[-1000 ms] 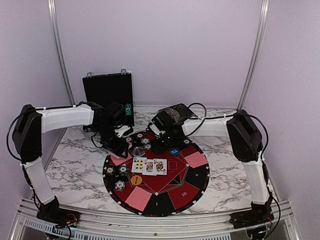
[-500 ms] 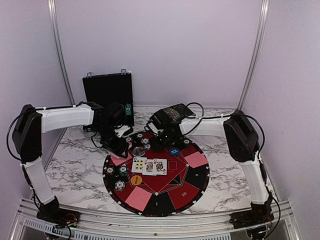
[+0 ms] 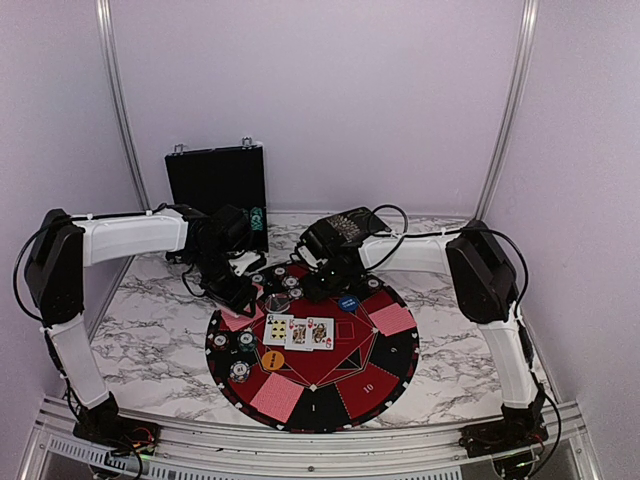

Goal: Distribute texas hold em gaming equipment
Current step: Place the all-in button in the small blind area.

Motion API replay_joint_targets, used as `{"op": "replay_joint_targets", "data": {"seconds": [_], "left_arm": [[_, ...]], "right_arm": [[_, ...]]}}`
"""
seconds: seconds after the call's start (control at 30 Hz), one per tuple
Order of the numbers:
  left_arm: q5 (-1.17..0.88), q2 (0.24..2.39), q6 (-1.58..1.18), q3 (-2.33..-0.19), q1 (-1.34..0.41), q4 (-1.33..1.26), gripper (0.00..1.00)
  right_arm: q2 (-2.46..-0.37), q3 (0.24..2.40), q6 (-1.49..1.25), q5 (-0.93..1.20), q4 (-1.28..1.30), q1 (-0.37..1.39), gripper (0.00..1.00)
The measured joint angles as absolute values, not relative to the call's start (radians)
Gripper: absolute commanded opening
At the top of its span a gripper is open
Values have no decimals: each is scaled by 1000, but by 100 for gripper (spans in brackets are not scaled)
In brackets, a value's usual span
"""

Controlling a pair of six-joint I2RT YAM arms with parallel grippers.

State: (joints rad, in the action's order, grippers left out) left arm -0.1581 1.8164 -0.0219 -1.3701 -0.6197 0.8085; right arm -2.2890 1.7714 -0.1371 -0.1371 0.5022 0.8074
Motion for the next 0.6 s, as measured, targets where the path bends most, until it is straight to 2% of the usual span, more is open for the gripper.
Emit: {"op": "replay_joint_targets", "data": {"seconds": [0.4, 0.6], "left_arm": [[-158, 1816, -22, -1370, -620, 809, 34], [-158, 1816, -22, -1370, -620, 809, 34]], "right_arm": [[-2289, 1772, -137, -141, 504, 807, 59], [-2289, 1773, -135, -141, 505, 807, 60]]}}
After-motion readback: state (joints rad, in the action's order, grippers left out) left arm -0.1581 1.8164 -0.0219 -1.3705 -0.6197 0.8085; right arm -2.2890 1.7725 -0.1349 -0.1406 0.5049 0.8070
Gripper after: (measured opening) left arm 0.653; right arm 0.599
